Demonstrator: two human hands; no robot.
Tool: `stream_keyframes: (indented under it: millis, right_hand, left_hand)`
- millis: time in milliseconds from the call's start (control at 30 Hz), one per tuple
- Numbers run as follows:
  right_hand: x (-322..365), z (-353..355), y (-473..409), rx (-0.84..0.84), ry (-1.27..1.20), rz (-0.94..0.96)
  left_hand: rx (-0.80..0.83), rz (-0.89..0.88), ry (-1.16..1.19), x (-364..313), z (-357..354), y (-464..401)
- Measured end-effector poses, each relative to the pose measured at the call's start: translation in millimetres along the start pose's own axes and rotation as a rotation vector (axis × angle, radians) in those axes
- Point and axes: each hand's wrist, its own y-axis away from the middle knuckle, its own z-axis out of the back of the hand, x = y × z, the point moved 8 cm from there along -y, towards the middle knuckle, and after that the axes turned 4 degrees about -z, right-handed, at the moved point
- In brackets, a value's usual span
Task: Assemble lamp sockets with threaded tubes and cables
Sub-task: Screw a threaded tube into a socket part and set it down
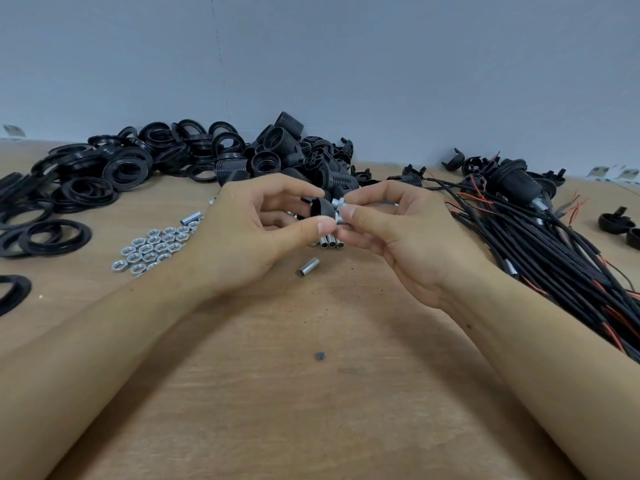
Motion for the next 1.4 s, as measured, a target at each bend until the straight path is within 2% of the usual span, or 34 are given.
stream_keyframes:
  millis: [100, 200, 333, 400, 467, 567, 700, 800, 933, 1067, 1300, 1400]
  right_hand:
    - [-0.4, -1.5, 0.5, 0.006, 0.033, 0.010]
    - [3.1, 3.4, -2.4, -0.030, 0.084, 0.023]
    - [22.2, 52.9, -14.5, -0.323, 0.042, 0.128]
    - [27.3, 80.3, -16.7, -0.477, 0.048, 0.182]
    - [25.1, 94.9, -20.0, -0.536, 0.086, 0.200]
    - [20.9, 96.9, -27.9, -0.522, 0.303, 0.199]
    - [24.7, 73.4, -37.5, -0.406, 0.842, 0.287]
    - [25.9, 59.8, -35.8, -0.309, 0.917, 0.291]
    - [64.8, 54.1, -32.1, -0.359, 0.832, 0.377]
    - [62.5, 30.6, -69.6, -0.201, 1.201, 0.171]
    - [35.5, 21.9, -104.7, -0.107, 1.329, -0.143]
    - [37.8, 19.9, -108.1, -0.089, 1.320, -0.185]
  left_hand:
    - [0.006, 0.028, 0.022, 2.7, -1.6, -1.7]
    - [-0.018, -0.008, -0.125, 2.0, 2.3, -1.0]
    - [-0.056, -0.058, -0.574, 1.6, 15.5, -0.5]
    - [-0.085, -0.039, -0.676, 4.6, 22.5, -2.6]
    - [-0.119, -0.031, -0.745, 5.7, 27.4, -4.1]
    - [-0.138, -0.068, -0.759, 2.2, 26.8, -3.7]
    - [-0.133, -0.121, -0.732, -1.2, 21.5, -2.9]
    - [-0.115, -0.143, -0.730, -2.7, 18.4, -4.0]
    - [-0.120, -0.168, -0.699, -4.6, 18.8, -3.7]
    - [-0.103, -0.190, -0.668, -6.5, 14.9, -3.6]
    - [-0.096, -0.178, -0.645, -2.2, 15.5, -3.7]
    - [-0.099, -0.178, -0.628, -3.1, 15.8, -3.6]
